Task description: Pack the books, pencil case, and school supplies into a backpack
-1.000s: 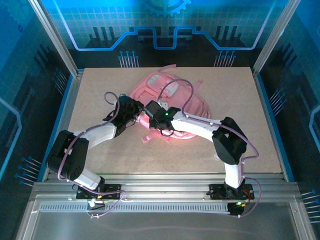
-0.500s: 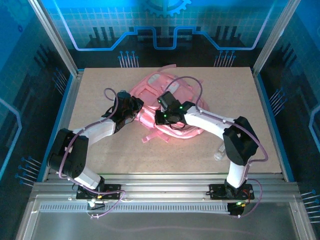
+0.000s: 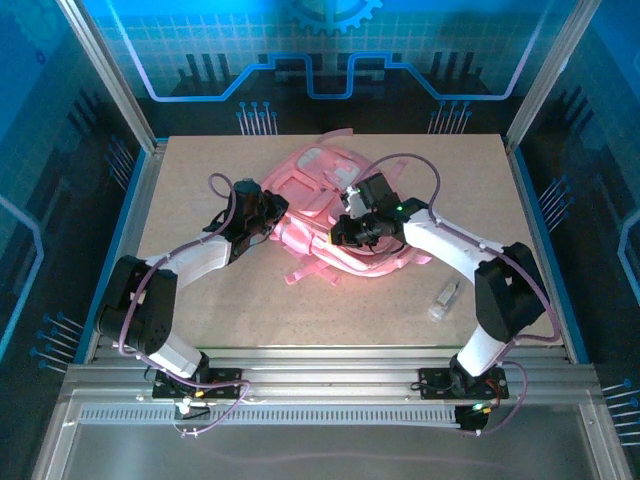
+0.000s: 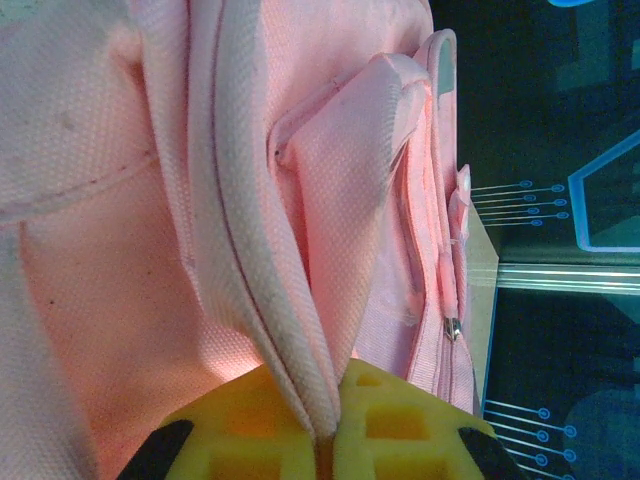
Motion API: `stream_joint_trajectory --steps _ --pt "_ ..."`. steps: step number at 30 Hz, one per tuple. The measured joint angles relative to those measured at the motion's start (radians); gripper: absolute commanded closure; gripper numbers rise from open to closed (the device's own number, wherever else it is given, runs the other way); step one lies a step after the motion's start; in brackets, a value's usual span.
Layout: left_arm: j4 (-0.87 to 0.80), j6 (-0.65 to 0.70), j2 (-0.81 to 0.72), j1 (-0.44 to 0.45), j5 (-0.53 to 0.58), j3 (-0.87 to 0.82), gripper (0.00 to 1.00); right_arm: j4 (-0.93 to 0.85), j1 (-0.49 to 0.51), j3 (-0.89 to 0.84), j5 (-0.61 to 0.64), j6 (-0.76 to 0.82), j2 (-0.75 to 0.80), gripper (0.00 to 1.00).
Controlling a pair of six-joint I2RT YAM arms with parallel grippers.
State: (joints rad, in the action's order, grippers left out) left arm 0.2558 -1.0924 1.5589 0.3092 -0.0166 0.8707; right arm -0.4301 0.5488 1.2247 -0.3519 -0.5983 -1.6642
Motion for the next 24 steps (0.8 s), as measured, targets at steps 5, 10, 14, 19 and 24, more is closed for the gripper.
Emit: stream_joint_trajectory --steps 5,10,14,19,24 --pt "-0.011 0.011 0.0 0.0 0.0 0.007 1.0 0.001 0.0 -0.012 0.013 0.023 0.01 1.0" --pt "-0.02 0.029 0.037 -0.012 -0.014 0.043 1.0 -0.026 0.001 -0.055 0.053 0.082 0.051 1.0" --pt "-0.02 0.045 0.092 -0.037 -0.051 0.077 1.0 -0.112 0.0 -0.089 0.109 0.15 0.092 1.0" --pt "-0.021 0.066 0.147 -0.068 -0.09 0.121 1.0 -0.242 -0.027 -0.103 0.204 0.234 0.125 1.0" --pt "-0.044 0.108 0.211 -0.106 -0.147 0.194 1.0 -0.319 -0.12 -0.106 0.259 0.296 0.141 1.0"
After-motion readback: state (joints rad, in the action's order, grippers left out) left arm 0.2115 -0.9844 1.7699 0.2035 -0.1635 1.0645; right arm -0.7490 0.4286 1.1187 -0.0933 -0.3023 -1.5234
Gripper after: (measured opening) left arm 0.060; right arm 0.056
